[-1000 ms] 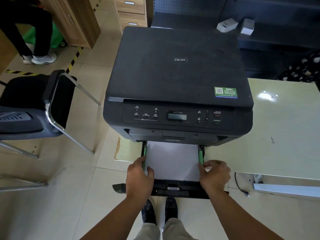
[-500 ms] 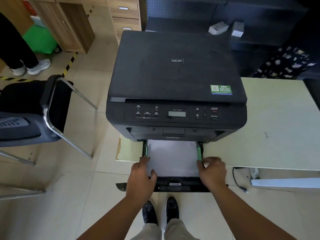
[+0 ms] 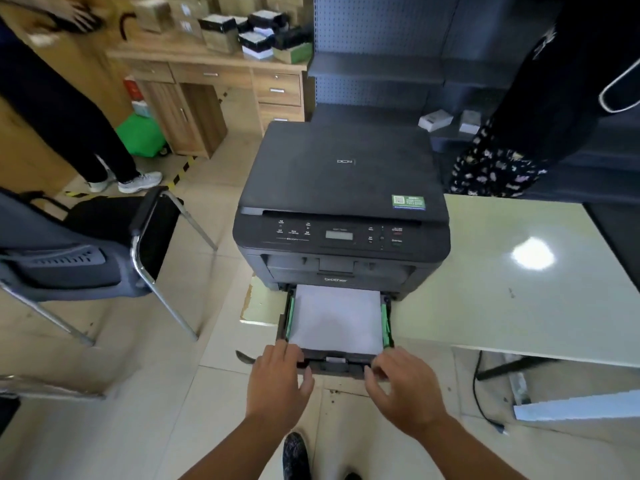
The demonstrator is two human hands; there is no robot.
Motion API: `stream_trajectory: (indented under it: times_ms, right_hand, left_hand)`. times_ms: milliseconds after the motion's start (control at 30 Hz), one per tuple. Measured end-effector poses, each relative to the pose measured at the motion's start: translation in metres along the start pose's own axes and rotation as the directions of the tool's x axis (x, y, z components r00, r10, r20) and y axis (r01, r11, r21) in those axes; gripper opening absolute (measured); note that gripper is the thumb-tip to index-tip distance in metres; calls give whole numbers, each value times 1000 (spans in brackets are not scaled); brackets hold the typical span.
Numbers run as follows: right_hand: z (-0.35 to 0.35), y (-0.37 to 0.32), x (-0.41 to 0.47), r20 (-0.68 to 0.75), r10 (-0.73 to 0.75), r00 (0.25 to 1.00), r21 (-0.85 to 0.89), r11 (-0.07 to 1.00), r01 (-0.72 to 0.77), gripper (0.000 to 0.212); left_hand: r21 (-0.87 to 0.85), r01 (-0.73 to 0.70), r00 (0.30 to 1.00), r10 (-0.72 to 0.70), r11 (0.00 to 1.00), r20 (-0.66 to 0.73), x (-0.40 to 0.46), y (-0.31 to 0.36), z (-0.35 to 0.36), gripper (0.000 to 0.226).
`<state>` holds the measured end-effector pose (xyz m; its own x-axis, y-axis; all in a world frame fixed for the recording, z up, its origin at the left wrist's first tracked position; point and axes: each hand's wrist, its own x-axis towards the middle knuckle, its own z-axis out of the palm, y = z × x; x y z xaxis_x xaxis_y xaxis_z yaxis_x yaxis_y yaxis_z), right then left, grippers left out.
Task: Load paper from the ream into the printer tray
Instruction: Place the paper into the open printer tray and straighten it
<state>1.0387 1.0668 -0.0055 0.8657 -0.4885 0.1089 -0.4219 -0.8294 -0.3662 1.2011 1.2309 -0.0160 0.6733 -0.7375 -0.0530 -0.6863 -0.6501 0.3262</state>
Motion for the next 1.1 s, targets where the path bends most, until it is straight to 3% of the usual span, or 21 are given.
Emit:
stream_trajectory:
  times_ms: [200, 367, 733, 933, 1100]
  right_hand:
    - [16, 8, -27, 173, 5, 985, -14, 1000, -3, 23]
    - [17, 7, -26, 275, 75, 959, -48, 997, -65, 37]
    - [25, 11, 31, 291, 203, 935, -75, 979, -189, 38]
    - [34, 18, 83, 354, 297, 887, -109, 955, -276, 77]
    - [41, 21, 107, 296, 324, 898, -149, 945, -292, 68]
  left_hand:
    - [88, -36, 999, 32, 995, 44, -28, 12, 15, 19]
    - [99, -53, 992, 40, 994, 123, -25, 10, 21, 25]
    - [-35, -68, 982, 73, 997, 172, 36, 0, 27, 50]
    - [-48, -100, 968, 108, 994, 226, 94, -8, 19, 66]
    - [-53, -135, 963, 144, 989, 227, 123, -26, 10, 68]
